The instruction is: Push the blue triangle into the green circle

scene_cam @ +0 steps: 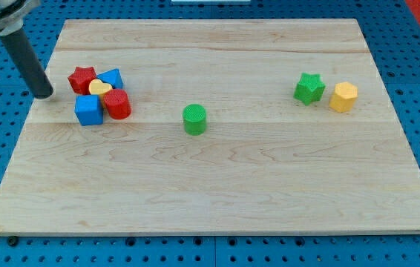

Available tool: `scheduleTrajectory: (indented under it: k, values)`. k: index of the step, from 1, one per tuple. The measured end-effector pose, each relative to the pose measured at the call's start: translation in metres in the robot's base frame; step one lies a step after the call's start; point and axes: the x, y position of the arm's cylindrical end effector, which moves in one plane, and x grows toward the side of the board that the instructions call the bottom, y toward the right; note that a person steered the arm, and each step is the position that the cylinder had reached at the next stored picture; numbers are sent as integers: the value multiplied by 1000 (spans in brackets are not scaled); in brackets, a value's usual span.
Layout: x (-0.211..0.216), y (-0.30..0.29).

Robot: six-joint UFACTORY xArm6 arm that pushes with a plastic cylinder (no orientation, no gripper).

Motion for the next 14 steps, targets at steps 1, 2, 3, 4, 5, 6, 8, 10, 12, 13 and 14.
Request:
scheduleTrajectory:
  k: [1,2,3,4,5,6,8,10,12,13,14]
  values:
    - [-17,41]
    - [-19,86]
    - [-12,99]
    - [-2,101]
    - [7,104]
    - [30,109]
    - [30,68]
    - [-52,120]
    - [-33,152]
    - [-20,157]
    - [-20,180]
